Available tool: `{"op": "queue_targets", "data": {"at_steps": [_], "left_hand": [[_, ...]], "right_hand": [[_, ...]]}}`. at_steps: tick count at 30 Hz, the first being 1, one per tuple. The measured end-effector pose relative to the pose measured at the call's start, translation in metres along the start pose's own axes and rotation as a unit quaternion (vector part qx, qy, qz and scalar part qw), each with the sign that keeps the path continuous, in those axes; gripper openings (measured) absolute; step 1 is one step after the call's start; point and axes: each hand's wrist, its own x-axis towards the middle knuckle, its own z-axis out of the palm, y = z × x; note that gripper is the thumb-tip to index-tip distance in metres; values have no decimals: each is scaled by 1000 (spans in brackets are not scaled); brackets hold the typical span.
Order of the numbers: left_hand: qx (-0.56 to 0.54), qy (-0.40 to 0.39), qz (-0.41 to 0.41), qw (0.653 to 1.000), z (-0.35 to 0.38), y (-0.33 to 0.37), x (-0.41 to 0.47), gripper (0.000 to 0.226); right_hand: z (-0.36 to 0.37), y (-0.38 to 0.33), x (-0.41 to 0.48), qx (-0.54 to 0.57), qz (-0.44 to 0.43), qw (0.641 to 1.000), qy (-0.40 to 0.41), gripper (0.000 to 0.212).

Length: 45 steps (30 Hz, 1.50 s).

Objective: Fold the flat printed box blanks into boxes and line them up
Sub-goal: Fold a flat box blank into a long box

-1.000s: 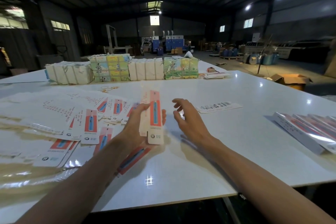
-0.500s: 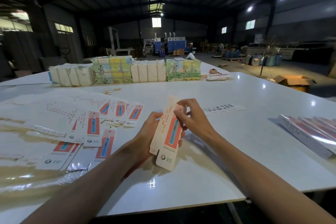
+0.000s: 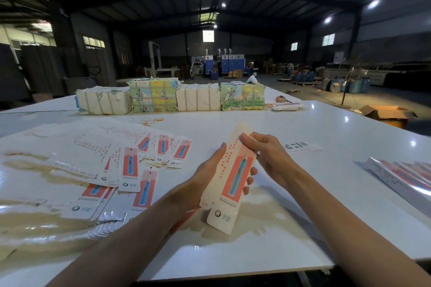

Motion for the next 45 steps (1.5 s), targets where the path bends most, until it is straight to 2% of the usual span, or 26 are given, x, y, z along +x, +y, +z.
{"op": "queue_targets", "data": {"at_steps": [5,9,15,17,18,20,22,23,24,26,31,33,35,37,42,45], "left_hand": [[-23,-15,7,1000,6,1,-2,72],[-26,-14,14,999,3,0,-6,70],[55,39,12,998,9,-3,3,75],[65,66,19,996,9,-6,6,78],[41,74,26,996,7,-7,7,79],[-74,68,38,994,0,-5,7,73],[-188,50,48,980,-9,-1,3,62],[-209,46,52,975,-14,0,3,56],[-212,45,57,975,-17,0,2,52],[-200,51,59,977,-16,-2,2,52],[-59,132,46,988,-5,-1,2,76],[34,157,65,985,0,-4,1,71],[148,198,112,962,6,-3,-3,56],[178,204,149,951,10,2,-6,49],[265,182,220,921,7,3,-4,99],[285,196,209,915,3,2,-3,101]], "right_hand": [[9,-4,-6,17,-44,999,14,54],[13,0,-8,2,-34,999,4,49],[11,-3,-6,67,-41,997,-22,36],[13,-3,-6,78,-37,996,-16,46],[14,-3,-7,71,-44,996,-12,46],[18,-5,-10,49,-54,997,-1,50],[22,-5,-13,32,-32,999,18,80],[25,-4,-14,19,-22,999,15,90],[28,-2,-15,5,-18,1000,0,92],[31,3,-16,-21,-22,999,-22,80],[27,4,-17,-9,-54,999,-4,60],[22,5,-15,-24,-64,998,10,55],[18,5,-13,-55,-75,995,28,51],[17,4,-13,-94,-72,993,31,49],[16,10,-11,-87,-62,994,-5,55],[17,9,-13,-84,-56,995,-8,56]]}}
